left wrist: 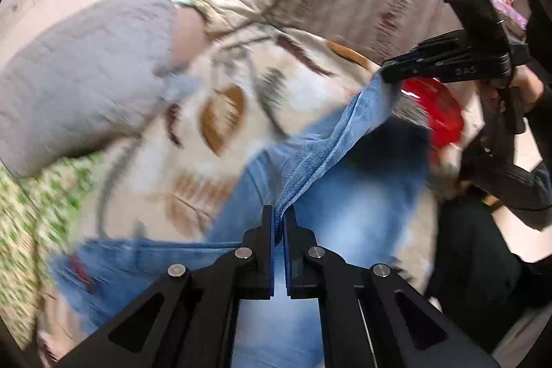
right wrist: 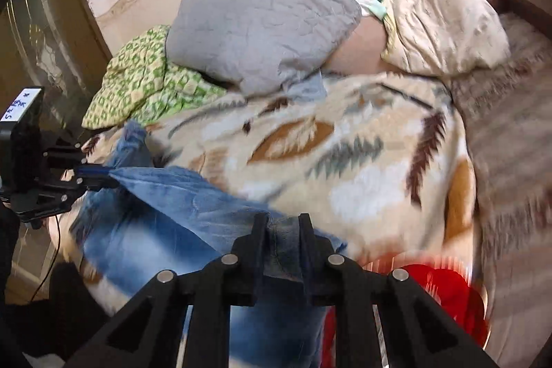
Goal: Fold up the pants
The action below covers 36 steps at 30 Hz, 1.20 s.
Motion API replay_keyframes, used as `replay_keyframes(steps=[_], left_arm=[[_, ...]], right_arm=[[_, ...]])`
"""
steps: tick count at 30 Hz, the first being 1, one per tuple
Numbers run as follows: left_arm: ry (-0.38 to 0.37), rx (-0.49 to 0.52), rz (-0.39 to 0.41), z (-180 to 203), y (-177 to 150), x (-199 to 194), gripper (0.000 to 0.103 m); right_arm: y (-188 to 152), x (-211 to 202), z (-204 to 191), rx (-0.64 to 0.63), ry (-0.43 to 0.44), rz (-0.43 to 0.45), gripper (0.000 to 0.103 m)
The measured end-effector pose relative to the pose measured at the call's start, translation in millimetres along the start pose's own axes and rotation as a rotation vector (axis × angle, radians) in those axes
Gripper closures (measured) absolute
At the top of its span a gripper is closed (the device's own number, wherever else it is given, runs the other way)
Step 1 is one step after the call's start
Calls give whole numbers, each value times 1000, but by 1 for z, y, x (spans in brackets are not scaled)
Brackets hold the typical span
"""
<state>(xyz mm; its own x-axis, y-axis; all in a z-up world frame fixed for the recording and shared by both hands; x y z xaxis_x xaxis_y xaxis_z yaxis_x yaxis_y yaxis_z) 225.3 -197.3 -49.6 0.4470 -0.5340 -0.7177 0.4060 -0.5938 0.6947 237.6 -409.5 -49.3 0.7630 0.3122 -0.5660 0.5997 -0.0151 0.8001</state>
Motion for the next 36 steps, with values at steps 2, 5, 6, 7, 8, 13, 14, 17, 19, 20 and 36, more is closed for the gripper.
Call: replay_keyframes(steps=[2, 5, 6, 7, 8, 13, 14, 17, 19, 20, 36], left_arm=[[-26, -17, -23, 16, -18, 6, 99], [-51, -46, -92, 41, -52, 28, 99], [-56, -49, -119, 49, -64, 36, 99], [-62, -57, -142, 55, -75, 43, 99], [-64, -63, -166, 59, -83, 50, 99], [-36, -136, -225, 59, -107, 80, 98], [-42, -158, -227, 57, -105, 79, 95], [-53, -207, -205, 51, -97, 64, 40], [-21, -217, -132, 42, -87, 44, 26], [-11, -233, -95, 36, -82, 32, 26], [392, -577, -32, -181, -168, -141, 22]], right_arm=[[-29, -6, -4, -11, -16, -33, 84], [-75, -4, -1, -3, -55, -105, 84], [-85, -4, 1, 2, -62, -120, 84], [-92, -4, 2, 3, -69, -128, 84], [-100, -4, 4, 7, -82, -134, 83], [-109, -13, 4, 8, -108, -126, 48], [-107, -18, 4, -1, -136, -121, 33], [-99, -36, -4, -25, -146, -62, 22], [-93, -45, -8, -30, -153, -39, 22], [-90, -49, -11, -35, -155, -28, 22], [-52, 65, -186, -137, 188, -37, 22]])
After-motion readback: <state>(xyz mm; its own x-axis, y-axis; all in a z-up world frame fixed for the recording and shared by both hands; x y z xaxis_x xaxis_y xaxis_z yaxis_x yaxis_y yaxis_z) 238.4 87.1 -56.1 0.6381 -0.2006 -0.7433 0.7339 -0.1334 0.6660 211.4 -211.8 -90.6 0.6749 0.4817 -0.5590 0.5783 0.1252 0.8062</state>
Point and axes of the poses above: each gripper's, at about its wrist camera, not at the fingertips, and x roughly the way its jaws point, z to its right, y to its top, the point moved 8 cm from there along x, roughly the way its jaws point, and after that the axes turned 13 degrees about z, right-handed, at the moved point
